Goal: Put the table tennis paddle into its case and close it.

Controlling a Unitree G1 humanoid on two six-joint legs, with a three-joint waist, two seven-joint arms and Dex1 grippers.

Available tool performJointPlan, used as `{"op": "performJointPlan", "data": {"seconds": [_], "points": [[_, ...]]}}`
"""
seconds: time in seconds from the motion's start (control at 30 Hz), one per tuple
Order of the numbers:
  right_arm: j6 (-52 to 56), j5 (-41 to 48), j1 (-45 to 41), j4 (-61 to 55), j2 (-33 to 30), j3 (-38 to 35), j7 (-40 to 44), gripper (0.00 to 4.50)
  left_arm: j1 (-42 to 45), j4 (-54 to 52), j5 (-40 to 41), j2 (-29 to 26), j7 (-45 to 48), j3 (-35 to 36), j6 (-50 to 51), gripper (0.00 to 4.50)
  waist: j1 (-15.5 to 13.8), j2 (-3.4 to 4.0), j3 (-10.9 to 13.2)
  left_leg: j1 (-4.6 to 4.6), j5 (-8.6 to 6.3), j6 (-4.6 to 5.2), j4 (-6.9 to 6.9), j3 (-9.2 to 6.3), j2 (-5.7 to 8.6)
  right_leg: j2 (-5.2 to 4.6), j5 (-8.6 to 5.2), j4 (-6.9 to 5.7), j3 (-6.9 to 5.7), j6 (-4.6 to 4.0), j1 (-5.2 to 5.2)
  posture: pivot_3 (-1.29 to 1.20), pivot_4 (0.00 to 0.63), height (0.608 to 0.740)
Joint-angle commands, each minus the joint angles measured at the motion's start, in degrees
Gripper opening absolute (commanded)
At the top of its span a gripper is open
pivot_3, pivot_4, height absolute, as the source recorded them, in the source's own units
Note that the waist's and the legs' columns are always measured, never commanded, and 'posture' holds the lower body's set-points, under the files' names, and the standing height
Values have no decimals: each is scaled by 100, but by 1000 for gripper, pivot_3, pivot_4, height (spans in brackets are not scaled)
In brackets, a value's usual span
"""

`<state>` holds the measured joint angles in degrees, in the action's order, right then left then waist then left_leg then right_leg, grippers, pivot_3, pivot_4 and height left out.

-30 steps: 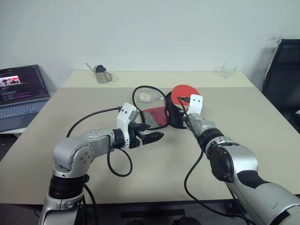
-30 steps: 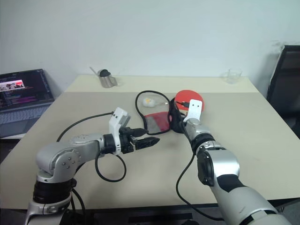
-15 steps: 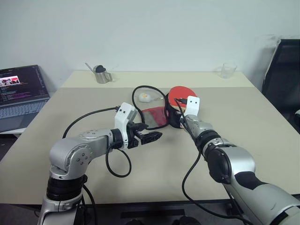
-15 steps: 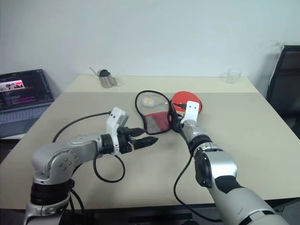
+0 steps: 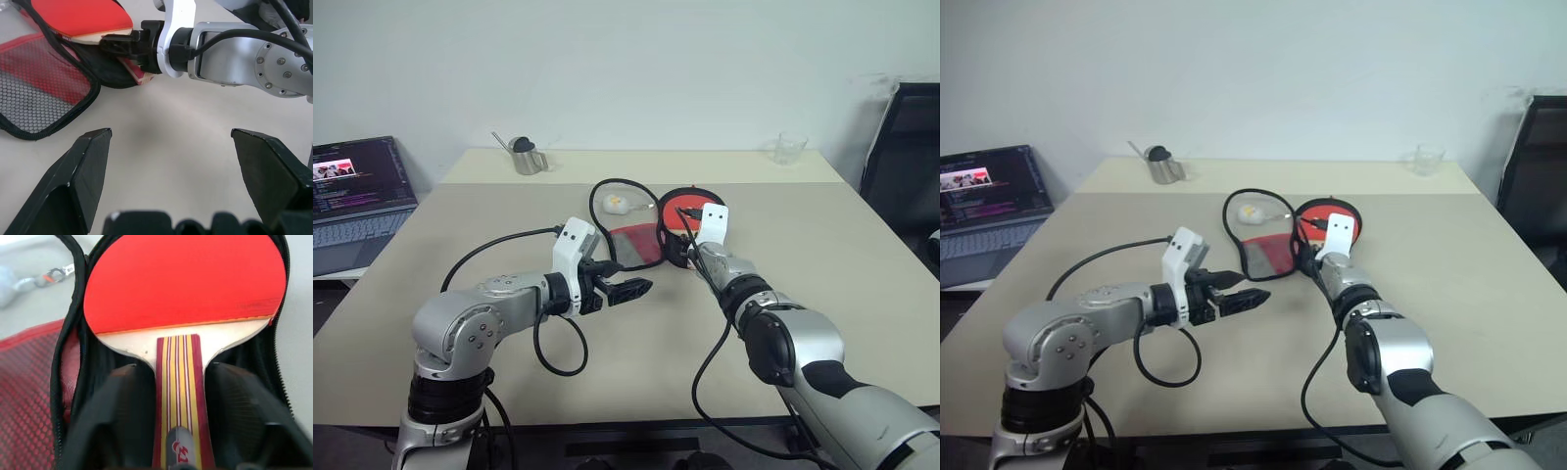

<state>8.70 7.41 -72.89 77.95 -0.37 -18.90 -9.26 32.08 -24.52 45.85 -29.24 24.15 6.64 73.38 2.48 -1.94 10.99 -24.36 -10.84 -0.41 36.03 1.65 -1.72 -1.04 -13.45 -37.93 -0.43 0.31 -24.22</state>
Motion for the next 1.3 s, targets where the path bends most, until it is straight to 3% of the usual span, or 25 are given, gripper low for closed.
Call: {"op": "performJointPlan", "data": {"seconds": [0.03,0.5,0.8,0.97,1.07,1.3], "points": [[-89,-44,-24,-77,50,-8,46,4488,22,-217,119,19,-47,121,-19,4286,1,0,0,0,0,0,0,0,0,0,0,-1,1,0,0,0,150,740],[43,133,-475,-374,-357,-44,351,4488,180,233,-77,-157,248,-149,-336,4286,-11,0,0,1,0,0,-1,0,1,0,-1,0,-1,2,0,0,150,740],[524,46,-4,-673,-727,129,372,4488,334,593,-310,-178,530,-448,-651,4286,-43,0,0,0,0,0,-3,1,2,0,-1,5,0,1,0,0,150,740],[917,91,327,-1103,-801,242,717,4488,704,1717,-1055,7,-30,-338,-1097,4286,-40,0,0,0,1,1,-1,1,2,1,-5,0,-1,9,-1,0,150,740],[1354,118,590,-1798,-756,488,1344,4488,1111,2780,-1605,198,-391,-385,-1486,4286,-35,0,0,1,2,3,1,2,1,6,-9,-3,-5,16,0,0,150,740],[2212,157,1378,-3150,-982,401,935,4488,1325,3401,-1947,429,-186,-519,-1729,4286,-71,0,0,-12,0,1,-8,0,3,-8,5,2,-6,-8,-11,0,150,740]]}}
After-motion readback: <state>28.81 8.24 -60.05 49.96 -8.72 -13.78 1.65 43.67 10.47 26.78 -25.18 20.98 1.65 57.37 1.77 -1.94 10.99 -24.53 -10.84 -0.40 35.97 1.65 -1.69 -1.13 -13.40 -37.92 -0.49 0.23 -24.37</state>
